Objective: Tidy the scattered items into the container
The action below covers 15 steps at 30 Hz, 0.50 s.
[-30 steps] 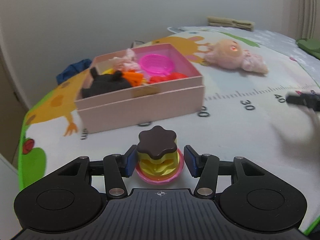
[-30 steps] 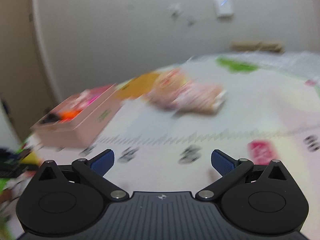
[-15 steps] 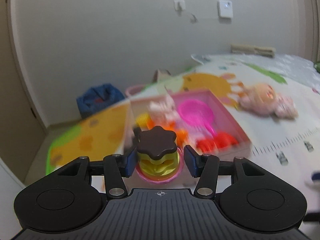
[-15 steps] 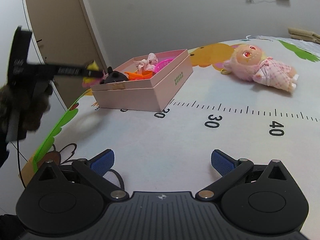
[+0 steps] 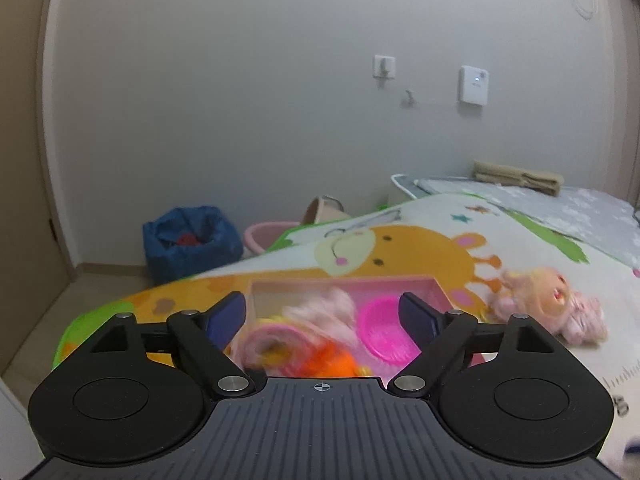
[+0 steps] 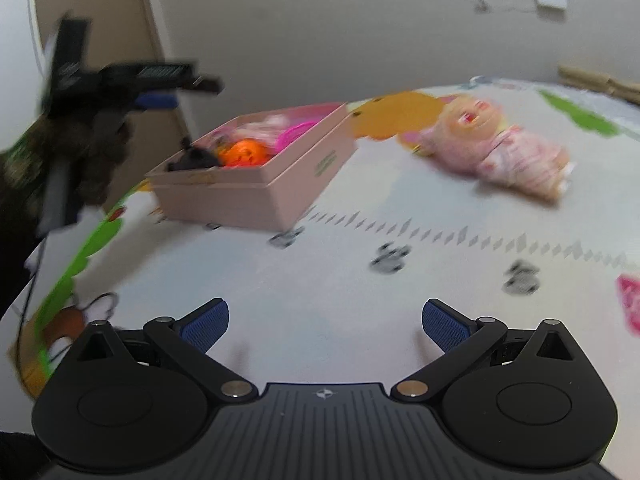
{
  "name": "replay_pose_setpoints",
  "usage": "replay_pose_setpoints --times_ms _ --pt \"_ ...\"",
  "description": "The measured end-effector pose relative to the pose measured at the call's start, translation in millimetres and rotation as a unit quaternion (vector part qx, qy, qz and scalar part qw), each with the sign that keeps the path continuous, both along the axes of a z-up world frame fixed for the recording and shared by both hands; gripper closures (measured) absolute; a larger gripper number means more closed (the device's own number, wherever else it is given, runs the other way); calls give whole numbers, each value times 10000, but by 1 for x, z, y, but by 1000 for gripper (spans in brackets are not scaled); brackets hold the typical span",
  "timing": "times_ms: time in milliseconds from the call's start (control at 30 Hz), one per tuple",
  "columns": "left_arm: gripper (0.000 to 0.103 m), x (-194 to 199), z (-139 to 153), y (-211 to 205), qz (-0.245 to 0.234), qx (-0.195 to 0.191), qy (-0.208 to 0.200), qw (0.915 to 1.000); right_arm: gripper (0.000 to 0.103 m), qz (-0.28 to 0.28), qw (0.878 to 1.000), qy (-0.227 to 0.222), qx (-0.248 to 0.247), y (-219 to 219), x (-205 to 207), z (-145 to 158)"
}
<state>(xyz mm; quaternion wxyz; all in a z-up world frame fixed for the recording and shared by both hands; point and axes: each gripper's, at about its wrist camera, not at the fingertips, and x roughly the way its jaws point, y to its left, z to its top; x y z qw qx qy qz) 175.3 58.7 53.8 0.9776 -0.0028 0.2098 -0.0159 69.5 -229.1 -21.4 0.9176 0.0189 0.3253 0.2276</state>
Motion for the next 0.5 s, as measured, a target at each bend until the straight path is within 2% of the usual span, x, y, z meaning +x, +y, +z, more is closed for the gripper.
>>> replay_pose_setpoints --times_ms 100,167,267,333,500 --pt "9 -36 -13 -16 -443 -212 -262 9985 0 -249 9979 -395 -454 -8 16 12" --pt "9 -57 -29 -29 -938 -505 -245 9940 0 -496 9928 -749 -792 -12 32 19" --pt "9 -78 -57 -45 -1516 -1180 -52 9814 0 -675 9862 -1036 -1102 -18 66 25" --pt "9 -81 -75 -49 -1784 -1724 121 9687 0 -666 9798 -1216 -1441 -16 94 25" --pt "7 -84 -91 -47 -2040 -2322 96 9510 0 -470 9607 -1463 -2313 2 156 8"
